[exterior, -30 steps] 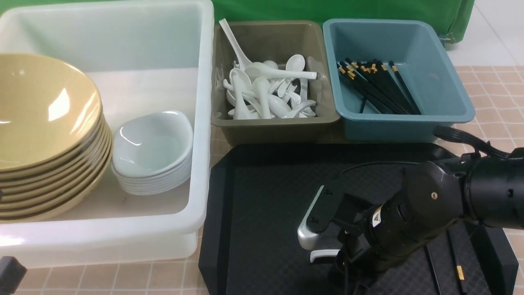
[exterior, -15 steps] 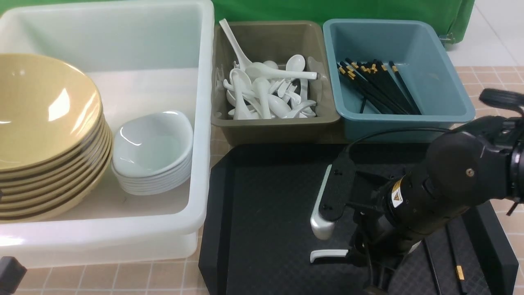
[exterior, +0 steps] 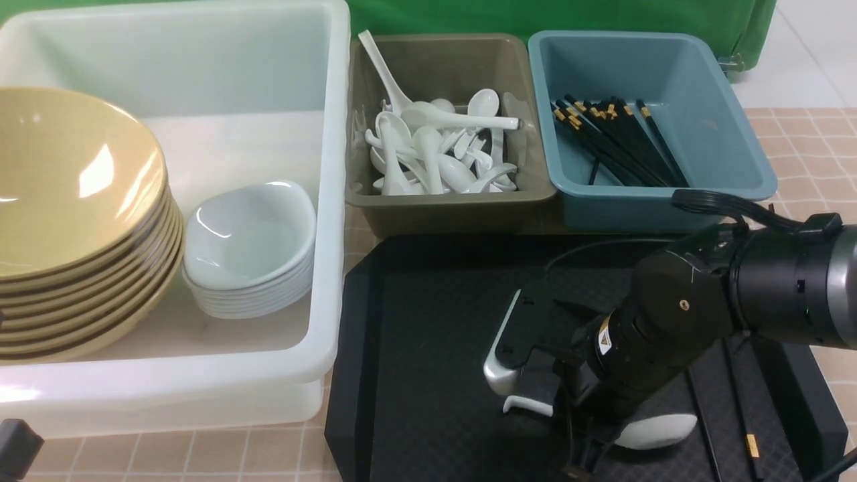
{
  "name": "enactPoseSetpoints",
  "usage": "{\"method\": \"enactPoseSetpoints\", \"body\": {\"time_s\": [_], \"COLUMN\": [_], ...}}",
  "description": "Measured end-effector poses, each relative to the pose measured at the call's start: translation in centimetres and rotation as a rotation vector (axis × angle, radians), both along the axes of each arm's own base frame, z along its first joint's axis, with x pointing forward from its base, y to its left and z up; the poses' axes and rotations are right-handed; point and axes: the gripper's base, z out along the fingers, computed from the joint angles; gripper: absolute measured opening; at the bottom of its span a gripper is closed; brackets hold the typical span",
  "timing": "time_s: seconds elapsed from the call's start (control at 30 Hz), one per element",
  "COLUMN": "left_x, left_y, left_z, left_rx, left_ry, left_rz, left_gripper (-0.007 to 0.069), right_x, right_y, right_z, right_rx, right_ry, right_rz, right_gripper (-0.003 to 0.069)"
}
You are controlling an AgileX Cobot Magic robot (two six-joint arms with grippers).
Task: On brown table put chopsticks spoon bowls plates into blue grey white boxes.
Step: 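Reach down and grasp the white spoon resting in the bowl with the right gripper, then place the white spoon into the bin of spoons with the right gripper, then grasp the chopsticks with the right gripper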
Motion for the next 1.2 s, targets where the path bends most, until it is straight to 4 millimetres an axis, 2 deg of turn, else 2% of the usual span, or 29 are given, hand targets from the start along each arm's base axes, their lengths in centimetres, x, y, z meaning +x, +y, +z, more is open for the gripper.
{"method": "enactPoseSetpoints", "body": {"time_s": [0.1,0.23,0.33,0.37,0.43,0.47,0.57,0.7,0.8,0.83,0.87,0.93,1.03,1.07,1.1,1.17,1.2], "left_x": [0.0,0.0,0.0,0.0,0.0,0.0,0.0,0.0,0.0,0.0,0.0,0.0,0.0,0.0,0.0,0.0,0.0], "left_y": [0.0,0.0,0.0,0.0,0.0,0.0,0.0,0.0,0.0,0.0,0.0,0.0,0.0,0.0,0.0,0.0,0.0], "left_z": [0.0,0.0,0.0,0.0,0.0,0.0,0.0,0.0,0.0,0.0,0.0,0.0,0.0,0.0,0.0,0.0,0.0], "left_rx": [0.0,0.001,0.001,0.001,0.002,0.003,0.003,0.004,0.004,0.004,0.004,0.004,0.004,0.004,0.004,0.004,0.004], "left_ry": [0.0,-0.001,-0.001,-0.001,-0.002,-0.002,-0.003,-0.004,-0.003,-0.003,-0.003,-0.003,-0.002,-0.002,-0.002,-0.001,-0.001], "left_rz": [0.0,0.0,0.0,0.0,0.001,0.001,0.001,0.001,0.001,0.001,0.001,0.001,0.001,0.001,0.001,0.001,0.001], "left_gripper": [0.0001,0.0001,0.0001,0.0001,0.0001,0.0001,0.0001,0.0001,0.0001,0.0001,0.0001,0.0001,0.0001,0.0001,0.0001,0.0001,0.0001], "right_x": [0.3,2.4,4.4,5.4,6.2,7.5,10.0,13.7,15.3,15.4,15.5,15.2,13.6,13.6,12.6,11.6,11.5], "right_y": [0.2,1.7,2.9,3.4,3.8,4.4,5.5,6.2,4.9,4.7,3.8,2.1,-0.7,-1.2,-3.0,-5.6,-5.8], "right_z": [1.2,7.1,11.7,13.6,14.5,15.8,15.6,12.5,10.1,10.1,9.4,9.6,10.8,10.9,11.8,12.3,12.3], "right_rx": [0.02,0.171,0.35,0.453,0.519,0.633,0.718,0.715,0.689,0.687,0.65,0.6,0.523,0.516,0.459,0.371,0.362], "right_ry": [-0.016,-0.224,-0.474,-0.617,-0.714,-0.882,-1.022,-0.933,-0.747,-0.749,-0.643,-0.51,-0.284,-0.273,-0.185,-0.112,-0.106], "right_rz": [-0.008,-0.019,-0.057,-0.084,-0.101,-0.134,-0.172,-0.288,-0.433,-0.437,-0.464,-0.483,-0.515,-0.524,-0.552,-0.599,-0.604], "right_gripper": [0.0103,0.0104,0.0104,0.0104,0.0104,0.0105,0.0148,0.0304,0.0417,0.0424,0.0463,0.0498,0.051,0.0511,0.0512,0.0512,0.0512]}}
